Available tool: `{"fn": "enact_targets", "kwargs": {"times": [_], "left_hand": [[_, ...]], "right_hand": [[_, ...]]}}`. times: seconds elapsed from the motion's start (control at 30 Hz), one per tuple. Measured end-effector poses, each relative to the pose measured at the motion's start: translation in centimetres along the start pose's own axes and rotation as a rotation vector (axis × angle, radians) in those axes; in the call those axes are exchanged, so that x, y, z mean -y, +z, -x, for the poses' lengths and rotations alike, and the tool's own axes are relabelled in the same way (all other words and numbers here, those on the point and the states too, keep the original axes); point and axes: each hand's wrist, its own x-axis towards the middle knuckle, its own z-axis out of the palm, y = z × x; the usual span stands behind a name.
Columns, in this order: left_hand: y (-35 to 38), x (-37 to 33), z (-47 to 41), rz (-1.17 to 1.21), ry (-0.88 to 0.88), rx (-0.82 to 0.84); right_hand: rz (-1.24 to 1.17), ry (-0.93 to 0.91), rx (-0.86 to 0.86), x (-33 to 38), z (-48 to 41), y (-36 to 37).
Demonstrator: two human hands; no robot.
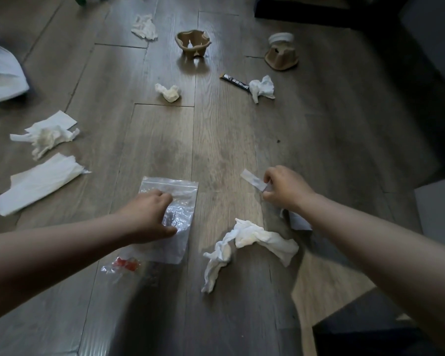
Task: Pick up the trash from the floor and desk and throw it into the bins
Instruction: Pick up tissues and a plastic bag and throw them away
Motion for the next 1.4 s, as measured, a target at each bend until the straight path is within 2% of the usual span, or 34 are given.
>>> {"fn": "enact_targets", "kwargs": {"times": [0.43, 0.53, 0.7, 0.87, 0.97, 1.1, 1.27, 1.4], "left_hand": [[0.5, 1.4, 1.4, -0.042, -0.053, 0.011], [0.6, 1.5, 1.2, -0.049, -0.049, 0.011], [0.4, 0.6, 1.0, -0.076, 0.005, -0.006], [0.2, -0.3, 0.6, -0.082, 0.067, -0.018], [-0.1, -0.8, 0.5, -0.095, 0.063, -0.019], [-0.3, -0.5, 0.7, -0.105, 0.064, -0.034], [-0.2, 0.7, 1.6, -0.118, 0.035, -0.04], [0.0, 1.6, 2.1, -0.125, 0.004, -0.022]], "right_hand": [[0.248, -0.025, 0.042, 3.0, -2.0, 1.2], [0.164, -0.005, 0.062, 2.9, -1.2, 0.6], [-0.132, 0.049, 0.014, 1.6, 1.9, -0.5], [-0.05, -0.051, 0.105, 0.8, 6.8, 0.9], [-0.017, -0.073, 0.078, 0.1, 8.6, 2.4], [-0.082, 0.035, 0.01, -0.7, 9.6, 3.0], [-0.341, 0.248, 0.223, -0.8, 8.9, 3.2], [-0.36, 0.274, 0.25, 0.6, 8.4, 3.8]]}}
